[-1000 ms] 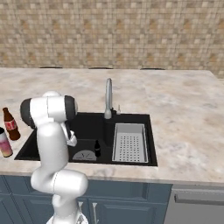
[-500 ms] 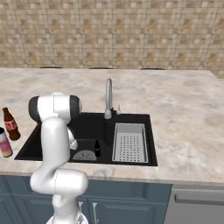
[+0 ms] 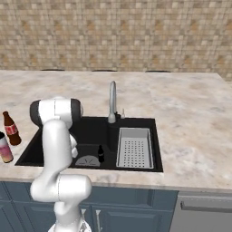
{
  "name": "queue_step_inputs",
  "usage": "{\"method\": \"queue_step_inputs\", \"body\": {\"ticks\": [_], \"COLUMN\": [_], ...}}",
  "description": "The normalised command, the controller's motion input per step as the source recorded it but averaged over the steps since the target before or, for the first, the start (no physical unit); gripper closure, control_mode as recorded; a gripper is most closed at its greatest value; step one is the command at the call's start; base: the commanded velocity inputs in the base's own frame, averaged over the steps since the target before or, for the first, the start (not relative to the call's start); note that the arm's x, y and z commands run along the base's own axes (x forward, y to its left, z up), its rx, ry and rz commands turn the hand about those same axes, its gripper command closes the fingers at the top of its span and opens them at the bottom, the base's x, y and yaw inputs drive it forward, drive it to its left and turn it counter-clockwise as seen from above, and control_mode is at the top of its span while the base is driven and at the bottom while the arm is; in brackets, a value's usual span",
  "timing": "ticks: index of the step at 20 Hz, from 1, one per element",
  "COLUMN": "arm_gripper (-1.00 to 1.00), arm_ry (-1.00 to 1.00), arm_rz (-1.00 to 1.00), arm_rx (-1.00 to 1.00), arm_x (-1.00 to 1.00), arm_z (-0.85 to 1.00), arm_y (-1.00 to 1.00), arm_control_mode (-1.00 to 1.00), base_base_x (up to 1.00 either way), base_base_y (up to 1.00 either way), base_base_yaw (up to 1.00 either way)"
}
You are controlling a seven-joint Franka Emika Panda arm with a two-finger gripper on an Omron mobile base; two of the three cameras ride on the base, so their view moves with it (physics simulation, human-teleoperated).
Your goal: Place the large bottle from the dining counter next to the other large bottle outside the sink, and place the small bottle from the dining counter next to the other small bottle inside the sink.
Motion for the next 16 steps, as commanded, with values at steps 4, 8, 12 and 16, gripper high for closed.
{"method": "queue_step_inputs", "body": {"ticks": [4, 8, 12, 16], "arm_gripper": [1.00, 1.00, 1.00, 1.00], "arm_ry": [0.02, 0.00, 0.03, 0.07], "arm_rz": [-0.17, 0.00, -0.01, 0.00], "arm_rx": [0.00, 0.00, 0.00, 0.00], "arm_x": [0.13, 0.00, 0.10, 0.44], "arm_z": [-0.11, 0.00, -0.05, -0.21], "arm_y": [0.00, 0.00, -0.09, -0.28], "arm_control_mode": [-1.00, -1.00, -1.00, -1.00], "base_base_x": [0.00, 0.00, 0.00, 0.00], "base_base_y": [0.00, 0.00, 0.00, 0.00], "base_base_yaw": [0.00, 0.00, 0.00, 0.00]}}
